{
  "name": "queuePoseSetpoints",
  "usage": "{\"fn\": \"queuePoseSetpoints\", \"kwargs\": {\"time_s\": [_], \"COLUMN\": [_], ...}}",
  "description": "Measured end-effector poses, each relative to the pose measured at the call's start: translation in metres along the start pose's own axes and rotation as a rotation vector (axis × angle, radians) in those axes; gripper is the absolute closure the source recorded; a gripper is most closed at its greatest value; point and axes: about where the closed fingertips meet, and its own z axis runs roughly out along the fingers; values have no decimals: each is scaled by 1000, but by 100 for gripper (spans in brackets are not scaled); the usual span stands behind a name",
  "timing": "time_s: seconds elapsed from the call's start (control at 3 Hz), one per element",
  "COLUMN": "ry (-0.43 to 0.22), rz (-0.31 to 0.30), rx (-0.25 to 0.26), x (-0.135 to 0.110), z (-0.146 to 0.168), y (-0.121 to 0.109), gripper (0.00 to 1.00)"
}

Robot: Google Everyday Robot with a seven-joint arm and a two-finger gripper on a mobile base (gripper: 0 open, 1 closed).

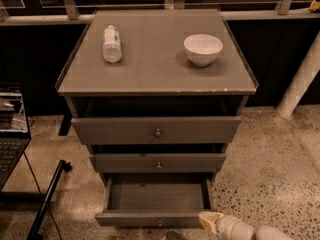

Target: Close bottom drawer

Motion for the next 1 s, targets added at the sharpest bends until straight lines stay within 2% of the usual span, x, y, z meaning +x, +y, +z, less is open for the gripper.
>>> {"fn": "queuePoseSetpoints", "kwargs": {"time_s": [0.33,0.67,1.0], "ry": [1,-10,-12], "rz": [2,34,112], "rx": [-1,3,65], "x": [2,21,68], "z": [1,6,22], "y": [1,1,-26], "gripper": [100,100,100]}}
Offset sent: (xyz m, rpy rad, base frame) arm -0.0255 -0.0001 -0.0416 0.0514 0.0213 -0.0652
